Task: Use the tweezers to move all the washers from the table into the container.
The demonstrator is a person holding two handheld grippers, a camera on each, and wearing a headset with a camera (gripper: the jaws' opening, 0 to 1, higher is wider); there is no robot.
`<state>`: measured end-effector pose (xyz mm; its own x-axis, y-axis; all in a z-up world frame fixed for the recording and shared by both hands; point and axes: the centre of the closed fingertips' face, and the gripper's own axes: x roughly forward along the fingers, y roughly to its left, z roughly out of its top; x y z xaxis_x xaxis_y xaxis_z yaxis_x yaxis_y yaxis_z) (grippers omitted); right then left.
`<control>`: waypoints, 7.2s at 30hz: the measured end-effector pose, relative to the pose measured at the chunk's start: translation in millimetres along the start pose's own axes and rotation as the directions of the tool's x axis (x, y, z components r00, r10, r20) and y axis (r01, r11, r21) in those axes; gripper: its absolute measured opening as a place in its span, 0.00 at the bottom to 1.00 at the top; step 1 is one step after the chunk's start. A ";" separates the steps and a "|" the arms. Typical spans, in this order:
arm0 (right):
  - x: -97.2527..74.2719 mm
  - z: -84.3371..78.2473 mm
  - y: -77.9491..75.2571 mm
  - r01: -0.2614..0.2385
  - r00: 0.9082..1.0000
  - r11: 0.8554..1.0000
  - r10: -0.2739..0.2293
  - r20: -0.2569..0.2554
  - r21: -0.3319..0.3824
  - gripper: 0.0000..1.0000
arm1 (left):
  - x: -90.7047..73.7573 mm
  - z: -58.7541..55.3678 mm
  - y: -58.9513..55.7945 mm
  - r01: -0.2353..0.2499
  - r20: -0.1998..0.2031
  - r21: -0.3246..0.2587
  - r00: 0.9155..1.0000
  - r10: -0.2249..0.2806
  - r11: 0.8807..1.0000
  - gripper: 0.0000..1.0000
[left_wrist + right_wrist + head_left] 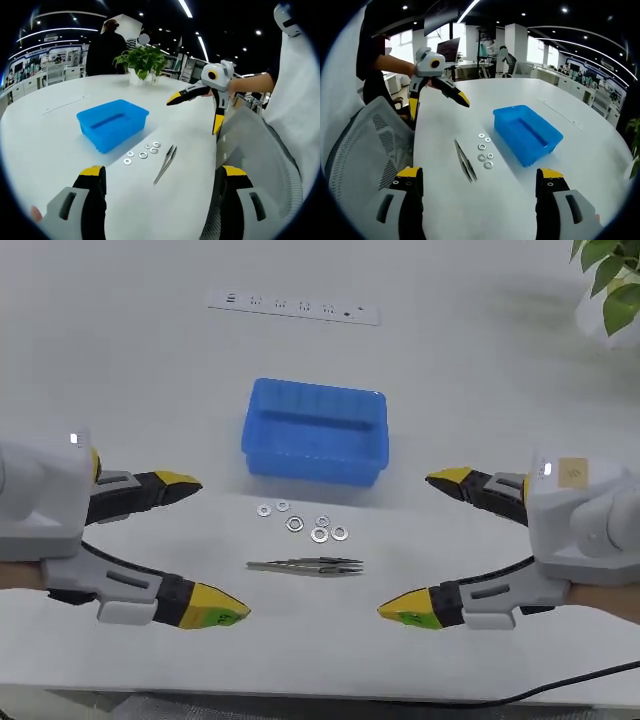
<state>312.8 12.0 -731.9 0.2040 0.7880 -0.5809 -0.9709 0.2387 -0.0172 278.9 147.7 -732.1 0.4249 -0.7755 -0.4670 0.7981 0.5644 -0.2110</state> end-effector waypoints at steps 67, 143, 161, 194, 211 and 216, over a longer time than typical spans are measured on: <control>85.9 -28.7 35.9 -0.267 0.941 0.955 0.228 -0.250 -0.132 0.17 | 70.0 -40.8 -5.2 0.177 -0.303 0.249 0.948 -0.097 0.952 0.32; 59.4 -16.4 25.5 -0.171 0.985 0.932 0.156 -0.071 -0.321 0.09 | 73.4 43.9 -46.6 0.258 -0.203 0.521 0.963 -0.175 0.814 0.04; 47.8 -22.6 19.9 -0.162 0.987 0.927 0.152 -0.057 -0.337 0.07 | 100.1 66.6 -69.0 0.275 -0.111 0.498 0.961 -0.254 0.822 0.05; 49.4 -13.9 29.5 -0.177 0.983 0.939 0.182 -0.010 -0.295 0.08 | 87.5 66.8 -70.2 0.250 -0.036 0.423 0.965 -0.260 0.871 0.05; 55.1 2.6 33.2 -0.156 0.985 0.937 0.170 0.018 -0.312 0.12 | 68.2 69.0 -61.1 0.206 -0.002 0.410 0.974 -0.226 0.888 0.05; 59.7 1.4 33.0 -0.154 0.987 0.935 0.162 -0.002 -0.319 0.13 | 61.6 66.5 -53.7 0.197 -0.002 0.404 0.977 -0.214 0.893 0.05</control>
<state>293.1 67.7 -766.0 0.0440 0.8149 -0.5779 -0.9792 -0.0795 -0.1865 290.6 50.9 -692.4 0.2429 -0.8778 -0.4129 0.9692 0.2372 0.0660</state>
